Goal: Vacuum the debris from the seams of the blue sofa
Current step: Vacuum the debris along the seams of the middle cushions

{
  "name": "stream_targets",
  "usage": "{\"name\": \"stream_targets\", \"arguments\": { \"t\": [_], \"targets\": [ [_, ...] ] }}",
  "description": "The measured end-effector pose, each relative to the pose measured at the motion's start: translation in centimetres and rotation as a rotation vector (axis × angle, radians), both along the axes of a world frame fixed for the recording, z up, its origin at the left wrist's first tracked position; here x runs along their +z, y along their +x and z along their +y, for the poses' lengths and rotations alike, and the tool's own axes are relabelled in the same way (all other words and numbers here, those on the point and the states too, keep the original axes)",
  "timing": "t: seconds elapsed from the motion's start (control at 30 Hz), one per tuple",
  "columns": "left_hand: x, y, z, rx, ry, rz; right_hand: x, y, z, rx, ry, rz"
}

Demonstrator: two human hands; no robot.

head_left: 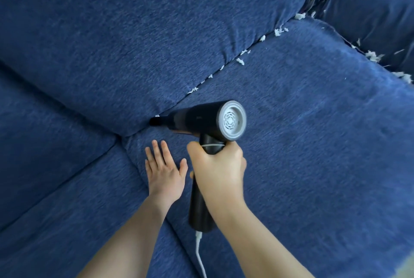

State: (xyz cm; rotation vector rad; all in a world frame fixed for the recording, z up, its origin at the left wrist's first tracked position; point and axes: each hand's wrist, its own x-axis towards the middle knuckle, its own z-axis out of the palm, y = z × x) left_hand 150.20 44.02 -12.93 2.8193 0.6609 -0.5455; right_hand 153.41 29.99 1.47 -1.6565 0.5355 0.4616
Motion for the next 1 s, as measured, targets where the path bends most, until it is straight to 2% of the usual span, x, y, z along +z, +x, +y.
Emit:
{"name": "stream_targets", "arguments": {
  "t": [0.37,1.0],
  "targets": [
    [-0.6,-0.1,0.1,0.038,-0.04,-0.032,0.8,-0.7,-2.5,-0.078,0.033,-0.014],
    [-0.3,0.0,-0.4,0.014,0.027,-0.055,0.7,0.5,0.2,-0.233,0.177,0.243]
  ]
}}
